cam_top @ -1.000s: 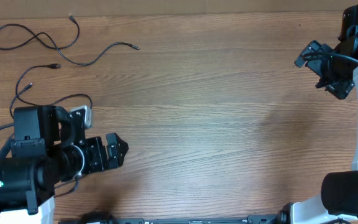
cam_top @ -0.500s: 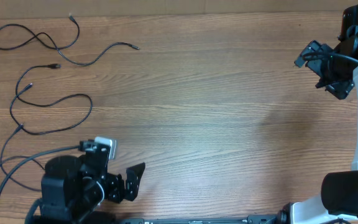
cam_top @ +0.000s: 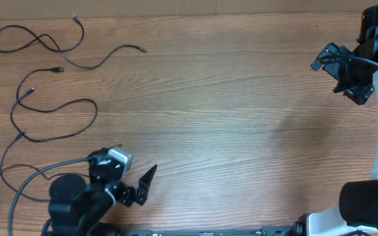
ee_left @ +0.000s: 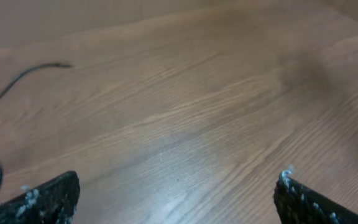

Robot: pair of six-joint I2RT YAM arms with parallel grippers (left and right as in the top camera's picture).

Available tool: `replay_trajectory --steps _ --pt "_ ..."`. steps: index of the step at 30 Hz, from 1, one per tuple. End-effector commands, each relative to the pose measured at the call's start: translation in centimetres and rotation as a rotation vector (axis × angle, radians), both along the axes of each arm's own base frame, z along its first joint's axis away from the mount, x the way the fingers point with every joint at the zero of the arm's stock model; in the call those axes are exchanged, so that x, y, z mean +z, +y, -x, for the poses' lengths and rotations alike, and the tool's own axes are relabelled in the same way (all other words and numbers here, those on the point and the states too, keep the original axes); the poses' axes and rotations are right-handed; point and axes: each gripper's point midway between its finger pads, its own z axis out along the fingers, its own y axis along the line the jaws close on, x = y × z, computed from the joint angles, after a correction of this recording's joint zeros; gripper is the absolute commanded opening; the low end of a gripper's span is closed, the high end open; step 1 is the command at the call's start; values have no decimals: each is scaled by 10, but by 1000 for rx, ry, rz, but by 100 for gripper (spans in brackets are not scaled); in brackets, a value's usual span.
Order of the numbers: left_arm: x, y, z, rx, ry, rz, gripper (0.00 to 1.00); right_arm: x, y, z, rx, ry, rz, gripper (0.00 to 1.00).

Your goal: Untangle cables

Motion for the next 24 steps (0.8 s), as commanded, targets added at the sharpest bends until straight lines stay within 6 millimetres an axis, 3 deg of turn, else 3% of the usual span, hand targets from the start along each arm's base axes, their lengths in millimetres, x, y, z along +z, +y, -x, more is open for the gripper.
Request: replay_trajectory --steps 1,6,10,14,24 --pt "-16 -9 -4 -76 -81 -39 100 0 -2 0 0 -2 11 100" --pt "-32 -7 -16 -52 -188 -35 99 0 -2 0 0 -2 11 100" --pt "-36 6 -26 73 -230 47 99 0 -2 0 0 -2 11 100" --pt "-37 19 -33 182 -261 106 99 0 -2 0 0 -2 11 100" --pt "-36 46 -40 343 -295 67 99 0 -2 0 0 -2 11 100"
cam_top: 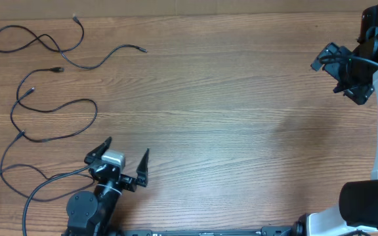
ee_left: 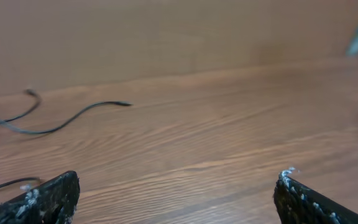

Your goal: Untangle cables

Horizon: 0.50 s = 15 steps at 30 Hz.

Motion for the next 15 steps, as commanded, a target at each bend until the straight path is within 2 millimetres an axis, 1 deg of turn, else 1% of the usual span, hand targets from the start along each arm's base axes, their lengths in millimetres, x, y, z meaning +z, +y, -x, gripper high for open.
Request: replay_trajectory --steps 1,3,6,12,15 --pt "1 18 -3 110 -16 10 99 0 -2 0 0 -2 11 100" --pt "4 21 -3 130 -29 10 99 0 -2 0 0 -2 11 100" --pt "6 22 -3 131 -38 11 100 0 -2 0 0 -2 11 100" --pt "1 25 -9 156 -63 13 100 0 -2 0 -1 -2 11 100" --pt "-7 28 -14 176 -73 14 100 0 -2 0 -1 -2 11 100"
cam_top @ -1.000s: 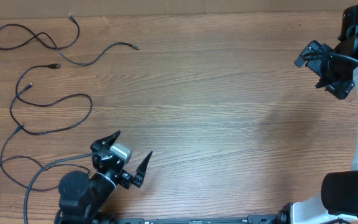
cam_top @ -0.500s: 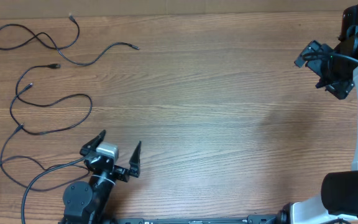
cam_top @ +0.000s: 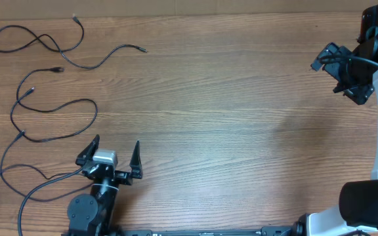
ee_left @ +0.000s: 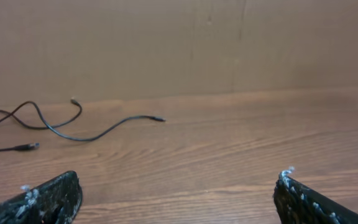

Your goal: Untangle cables

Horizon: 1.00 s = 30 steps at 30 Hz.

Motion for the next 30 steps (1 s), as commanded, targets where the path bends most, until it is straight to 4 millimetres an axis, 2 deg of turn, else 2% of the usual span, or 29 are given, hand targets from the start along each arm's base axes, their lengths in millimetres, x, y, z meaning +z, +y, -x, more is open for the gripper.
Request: replay_trajectory --steps 1,5,10,15,22,30 --pt "-17 7 -5 45 11 8 100 0 -2 0 0 -2 11 100" --pt "-26 25 -10 164 11 94 100 0 -2 0 1 -2 12 100" --pt "-23 47 -11 294 -47 156 100 0 -2 0 0 -2 11 100" --pt "-23 46 -12 288 -51 144 100 0 -2 0 0 -2 11 100" --pt "-38 22 -14 135 -14 -105 100 0 -2 0 0 -2 12 100" --pt "-39 27 -14 158 -10 -108 100 0 -2 0 0 -2 12 100"
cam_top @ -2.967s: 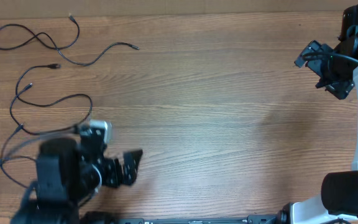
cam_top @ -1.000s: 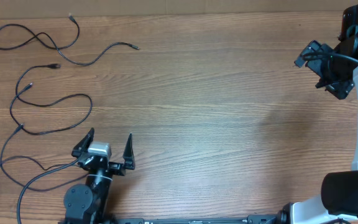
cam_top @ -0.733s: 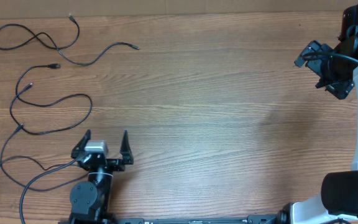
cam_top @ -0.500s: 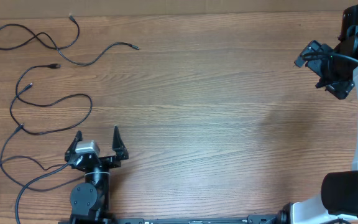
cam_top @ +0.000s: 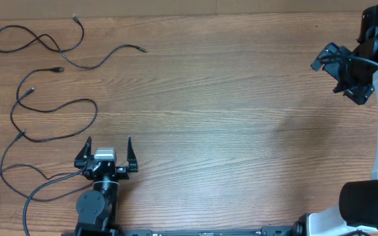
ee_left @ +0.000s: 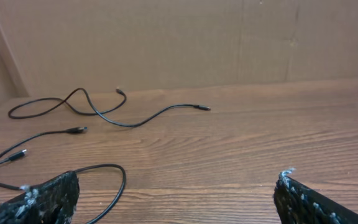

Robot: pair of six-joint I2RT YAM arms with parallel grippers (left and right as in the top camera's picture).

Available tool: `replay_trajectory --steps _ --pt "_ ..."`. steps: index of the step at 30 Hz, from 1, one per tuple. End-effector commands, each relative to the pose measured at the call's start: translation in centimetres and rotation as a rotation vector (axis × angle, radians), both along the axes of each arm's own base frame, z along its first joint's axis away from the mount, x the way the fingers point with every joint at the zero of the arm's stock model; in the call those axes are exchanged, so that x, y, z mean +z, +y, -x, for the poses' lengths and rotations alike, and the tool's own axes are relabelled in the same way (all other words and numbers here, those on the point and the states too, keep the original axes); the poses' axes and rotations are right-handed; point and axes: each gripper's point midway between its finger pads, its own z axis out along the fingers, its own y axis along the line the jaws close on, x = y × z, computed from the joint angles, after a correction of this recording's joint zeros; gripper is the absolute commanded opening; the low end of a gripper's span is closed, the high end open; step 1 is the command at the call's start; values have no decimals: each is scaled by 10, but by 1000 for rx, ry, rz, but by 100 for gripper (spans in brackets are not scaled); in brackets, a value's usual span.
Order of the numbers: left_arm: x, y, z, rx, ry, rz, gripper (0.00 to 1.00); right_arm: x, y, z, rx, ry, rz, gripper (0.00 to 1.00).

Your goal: Untangle cables

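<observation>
Two thin black cables lie at the table's left. The upper cable [cam_top: 41,42] makes a loop near the far corner and ends in a plug at the right; in the left wrist view this upper cable [ee_left: 135,121] runs across the back. The lower cable [cam_top: 58,105] snakes from a plug down toward the front edge, and its loop [ee_left: 120,180] lies just ahead of the left finger. My left gripper [cam_top: 108,143] [ee_left: 176,199] stands open near the front edge, pointing at the far side, with nothing between its fingers. My right gripper [cam_top: 336,65] hangs at the far right.
A brown cardboard wall [ee_left: 179,43] rises behind the table's far edge. The wooden table [cam_top: 241,118] stretches between the two arms. The right arm's base [cam_top: 366,203] and white link stand at the right edge. The left arm's own lead [cam_top: 38,190] trails off its wrist.
My left gripper has shifted slightly left and now points straight at the far edge. Its wrist view now takes in both cables, with the lower cable's loop close in front.
My left gripper first stood open at the front, aimed toward the right over bare wood. At each later moment it pointed more toward the far side, and more of the cables showed in its view. The cables and right arm have not moved.
</observation>
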Motion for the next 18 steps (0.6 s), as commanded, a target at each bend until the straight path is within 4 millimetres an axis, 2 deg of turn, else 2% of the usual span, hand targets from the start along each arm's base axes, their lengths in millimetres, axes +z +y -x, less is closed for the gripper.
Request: replay_trajectory --steps 1,12,18 --pt "-2 -1 0 -10 -2 -13 100 0 -2 0 0 -3 11 100" --pt "0 18 1 103 -21 151 100 0 -2 0 0 -3 11 100" --pt "-1 9 0 44 -6 49 100 0 -2 0 0 -3 11 100"
